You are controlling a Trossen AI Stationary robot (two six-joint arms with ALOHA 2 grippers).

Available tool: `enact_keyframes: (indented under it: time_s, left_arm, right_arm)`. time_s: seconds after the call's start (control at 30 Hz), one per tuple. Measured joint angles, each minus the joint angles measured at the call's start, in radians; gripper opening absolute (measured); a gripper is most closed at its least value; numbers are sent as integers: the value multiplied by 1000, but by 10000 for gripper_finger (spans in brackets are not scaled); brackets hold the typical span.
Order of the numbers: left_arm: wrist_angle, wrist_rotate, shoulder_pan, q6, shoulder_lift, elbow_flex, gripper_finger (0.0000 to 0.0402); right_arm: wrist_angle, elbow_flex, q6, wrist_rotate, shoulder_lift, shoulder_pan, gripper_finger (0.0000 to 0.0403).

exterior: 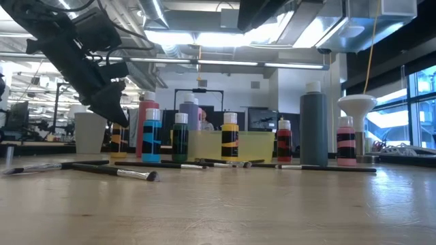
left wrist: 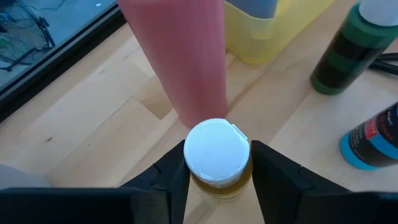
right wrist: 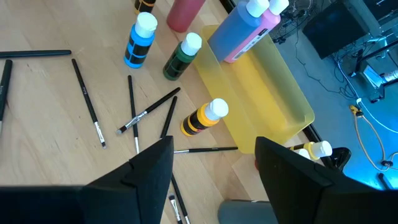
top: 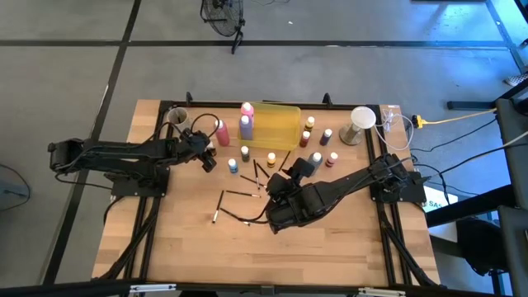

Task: Pick & Place Paint Supplies
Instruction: Put the small dark yellow paint bottle into the yellow bin

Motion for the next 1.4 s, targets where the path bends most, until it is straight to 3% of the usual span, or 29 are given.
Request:
enact_keyframes:
  time_s: [0.67,1.13,1.4]
  left_arm:
    - [-211,16,-70,-20,-18,119,140]
    - [-315,-103,-145,-13,-39,239,139]
    - [-361,-152,-171,28,-42,374,139]
  right_arm:
    - [7,0,0,-12,0,0,229]
    - [12,0,0,-16,0,-1,229]
    - [14,0,0,19,0,-1,229]
